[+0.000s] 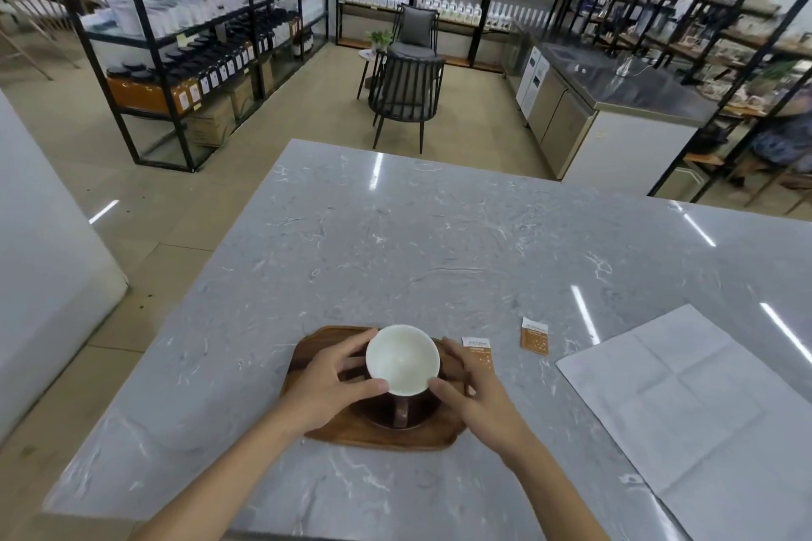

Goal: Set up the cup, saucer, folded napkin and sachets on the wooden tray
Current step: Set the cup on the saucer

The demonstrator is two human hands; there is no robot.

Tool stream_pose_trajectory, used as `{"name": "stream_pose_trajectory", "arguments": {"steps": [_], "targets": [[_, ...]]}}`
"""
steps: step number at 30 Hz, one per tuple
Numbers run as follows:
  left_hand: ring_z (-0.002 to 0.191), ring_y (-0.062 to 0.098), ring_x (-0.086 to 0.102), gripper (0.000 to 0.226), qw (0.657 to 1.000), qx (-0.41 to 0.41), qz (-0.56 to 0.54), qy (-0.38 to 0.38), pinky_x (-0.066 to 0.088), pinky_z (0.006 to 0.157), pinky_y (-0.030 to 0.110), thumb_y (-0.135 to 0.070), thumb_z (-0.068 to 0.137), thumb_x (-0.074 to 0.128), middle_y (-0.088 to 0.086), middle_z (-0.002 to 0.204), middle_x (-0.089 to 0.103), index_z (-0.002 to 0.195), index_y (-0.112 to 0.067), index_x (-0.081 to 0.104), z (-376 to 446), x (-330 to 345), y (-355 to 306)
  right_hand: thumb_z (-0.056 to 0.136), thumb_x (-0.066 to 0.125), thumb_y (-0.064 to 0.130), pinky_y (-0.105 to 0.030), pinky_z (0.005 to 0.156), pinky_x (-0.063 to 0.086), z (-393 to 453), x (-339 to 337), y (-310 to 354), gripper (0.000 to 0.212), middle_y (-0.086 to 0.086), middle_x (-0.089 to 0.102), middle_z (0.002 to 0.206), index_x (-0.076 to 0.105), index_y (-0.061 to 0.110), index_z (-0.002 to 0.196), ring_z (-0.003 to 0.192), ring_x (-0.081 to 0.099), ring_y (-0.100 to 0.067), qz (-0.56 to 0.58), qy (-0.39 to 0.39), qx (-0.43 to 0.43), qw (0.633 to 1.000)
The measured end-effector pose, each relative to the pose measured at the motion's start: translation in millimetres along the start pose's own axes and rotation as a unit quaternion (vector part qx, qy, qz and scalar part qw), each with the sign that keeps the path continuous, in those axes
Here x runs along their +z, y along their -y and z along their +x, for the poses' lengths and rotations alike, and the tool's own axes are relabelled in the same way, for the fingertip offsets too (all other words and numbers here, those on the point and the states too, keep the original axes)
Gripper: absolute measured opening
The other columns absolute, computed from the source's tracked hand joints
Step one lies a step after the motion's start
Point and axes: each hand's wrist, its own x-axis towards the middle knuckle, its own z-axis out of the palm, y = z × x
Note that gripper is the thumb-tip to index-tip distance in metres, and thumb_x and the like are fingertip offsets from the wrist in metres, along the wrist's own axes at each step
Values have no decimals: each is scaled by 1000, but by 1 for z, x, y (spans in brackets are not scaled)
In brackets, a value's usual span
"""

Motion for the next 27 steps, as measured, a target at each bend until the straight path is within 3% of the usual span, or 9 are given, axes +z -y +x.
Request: {"name": "stream_pose_trajectory", "arguments": {"steps": [2,5,12,17,21,24,27], "targets": [[126,-4,58,73,1000,1,3,2,51,93,12,-38,70,91,-33,138,58,127,-66,54,1,0,1,87,77,45,-1,80,48,3,2,1,62,41,55,129,46,55,140,113,54,23,-25,47,-15,998],[127,-2,58,76,1000,3,7,1,48,104,26,-43,69,91,-32,139,57,132,-61,53,1,0,8,84,79,48,-3,75,51,2,6,0,66,38,55,130,46,57,140,109,58,19,-31,36,-27,998],[125,2,61,79,1000,7,12,-13,50,107,38,-52,61,93,-28,138,59,131,-52,56,3,1,13,89,78,36,-6,80,52,0,9,0,63,38,58,129,49,55,141,113,63,8,-6,25,-39,999],[129,-3,56,76,1000,3,18,8,43,110,30,-47,72,87,-32,143,54,137,-60,49,1,0,13,89,77,33,-5,78,52,-1,13,0,62,43,58,125,48,54,140,112,62,11,-6,13,-32,999],[131,-3,54,83,1000,-3,14,15,38,115,34,-45,71,88,-31,144,53,143,-52,47,3,-1,17,89,77,34,-9,83,53,-3,16,-5,63,39,60,129,47,52,142,114,64,6,-1,3,-23,1000],[128,-4,57,79,1000,-6,13,6,41,110,30,-46,67,90,-33,140,56,134,-61,52,5,-2,19,91,76,34,-7,83,51,-2,17,-5,62,31,65,128,44,62,136,115,64,6,-14,-1,-17,1000],[126,-5,58,74,1000,-4,12,-1,43,103,23,-44,67,90,-35,138,57,127,-67,54,4,-2,20,91,76,34,-8,84,52,-1,17,-4,61,33,65,126,44,66,133,114,64,7,-18,1,-15,1000]]}}
